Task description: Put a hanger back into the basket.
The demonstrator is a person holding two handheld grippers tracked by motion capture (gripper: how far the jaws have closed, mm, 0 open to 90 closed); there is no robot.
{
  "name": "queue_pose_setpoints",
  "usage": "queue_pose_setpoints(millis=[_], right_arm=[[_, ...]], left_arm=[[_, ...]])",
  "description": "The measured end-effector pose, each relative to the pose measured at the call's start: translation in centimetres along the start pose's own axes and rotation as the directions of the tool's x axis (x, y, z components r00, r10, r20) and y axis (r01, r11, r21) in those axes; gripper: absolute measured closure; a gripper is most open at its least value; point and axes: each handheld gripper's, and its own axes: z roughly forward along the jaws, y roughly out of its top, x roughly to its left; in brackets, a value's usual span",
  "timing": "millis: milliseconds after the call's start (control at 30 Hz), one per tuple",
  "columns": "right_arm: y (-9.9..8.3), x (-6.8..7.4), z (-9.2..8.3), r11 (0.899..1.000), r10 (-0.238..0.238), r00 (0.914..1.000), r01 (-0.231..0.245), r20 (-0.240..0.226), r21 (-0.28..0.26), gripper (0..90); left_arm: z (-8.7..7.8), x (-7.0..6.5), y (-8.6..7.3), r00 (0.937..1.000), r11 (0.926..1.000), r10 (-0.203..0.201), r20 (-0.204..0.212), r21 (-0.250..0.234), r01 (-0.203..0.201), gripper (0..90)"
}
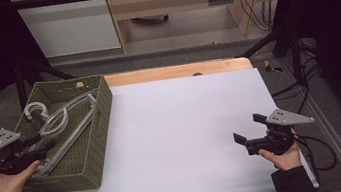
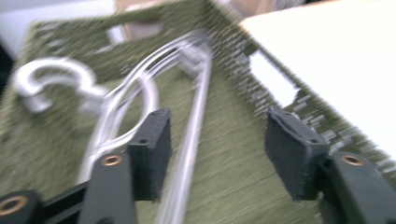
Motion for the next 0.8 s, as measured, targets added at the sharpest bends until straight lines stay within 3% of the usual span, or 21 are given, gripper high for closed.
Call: queue_pose_setpoints(millis=[133, 300, 367, 533, 800], right_arm=[[0.0, 0.0, -0.1, 1.0, -0.004, 1.0, 0.004, -0.004, -0.003, 1.2], [0.1, -0.1, -0.3, 1.0, -0.001, 1.0, 0.001, -0.004, -0.016, 1.2], [0.1, 0.0, -0.3, 1.0, 0.01, 1.0, -0.01, -0.001, -0.023, 1.1], [0.2, 0.0, -0.5, 1.0, 0.005, 1.0, -0.005, -0.003, -0.031, 1.0], [0.2, 0.0, -0.7, 0.999, 0.001, 1.0, -0.001, -0.003, -0.04, 0.9]], left_arm=[[0.4, -2.1, 0.1, 0.9983, 0.9968, -0.017, 0.056, -0.077, 0.022, 31.7], [1.1, -4.7, -0.2, 0.9914, 0.9912, -0.024, 0.128, -0.126, 0.04, 22.7], [1.5, -5.8, -0.4, 0.9867, 0.9904, -0.025, 0.161, -0.13, 0.046, 20.7], [2.2, -8.0, -0.8, 0.981, 0.9939, 0.016, 0.194, -0.111, 0.006, 15.1], [3.3, -9.7, -1.3, 0.9691, 0.9948, 0.066, 0.237, -0.091, -0.046, 11.7]])
